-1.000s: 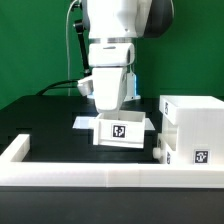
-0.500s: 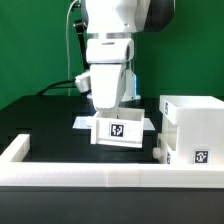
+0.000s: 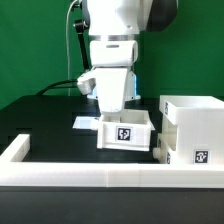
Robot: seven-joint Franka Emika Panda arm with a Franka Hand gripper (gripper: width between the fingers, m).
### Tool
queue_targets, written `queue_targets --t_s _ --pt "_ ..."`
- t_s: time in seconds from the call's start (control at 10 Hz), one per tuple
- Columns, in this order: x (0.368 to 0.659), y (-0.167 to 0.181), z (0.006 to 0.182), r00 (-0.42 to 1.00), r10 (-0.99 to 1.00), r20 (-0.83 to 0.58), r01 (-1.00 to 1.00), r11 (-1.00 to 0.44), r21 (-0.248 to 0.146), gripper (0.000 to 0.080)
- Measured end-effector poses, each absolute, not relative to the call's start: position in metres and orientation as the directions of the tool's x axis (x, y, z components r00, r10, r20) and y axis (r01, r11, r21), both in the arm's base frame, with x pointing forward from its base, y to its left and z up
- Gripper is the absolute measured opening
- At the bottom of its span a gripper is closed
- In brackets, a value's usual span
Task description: Assemble drawer
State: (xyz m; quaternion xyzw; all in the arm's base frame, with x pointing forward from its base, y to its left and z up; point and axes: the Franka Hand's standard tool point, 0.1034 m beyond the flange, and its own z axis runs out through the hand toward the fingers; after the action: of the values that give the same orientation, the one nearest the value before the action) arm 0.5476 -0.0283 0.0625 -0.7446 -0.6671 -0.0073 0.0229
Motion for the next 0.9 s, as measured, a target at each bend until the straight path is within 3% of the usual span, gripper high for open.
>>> queue_targets --t_s 0.9 --pt "0.5487 -0.0239 0.0576 0.051 0.998 0.043 0.998 -0.049 -0.047 0.0042"
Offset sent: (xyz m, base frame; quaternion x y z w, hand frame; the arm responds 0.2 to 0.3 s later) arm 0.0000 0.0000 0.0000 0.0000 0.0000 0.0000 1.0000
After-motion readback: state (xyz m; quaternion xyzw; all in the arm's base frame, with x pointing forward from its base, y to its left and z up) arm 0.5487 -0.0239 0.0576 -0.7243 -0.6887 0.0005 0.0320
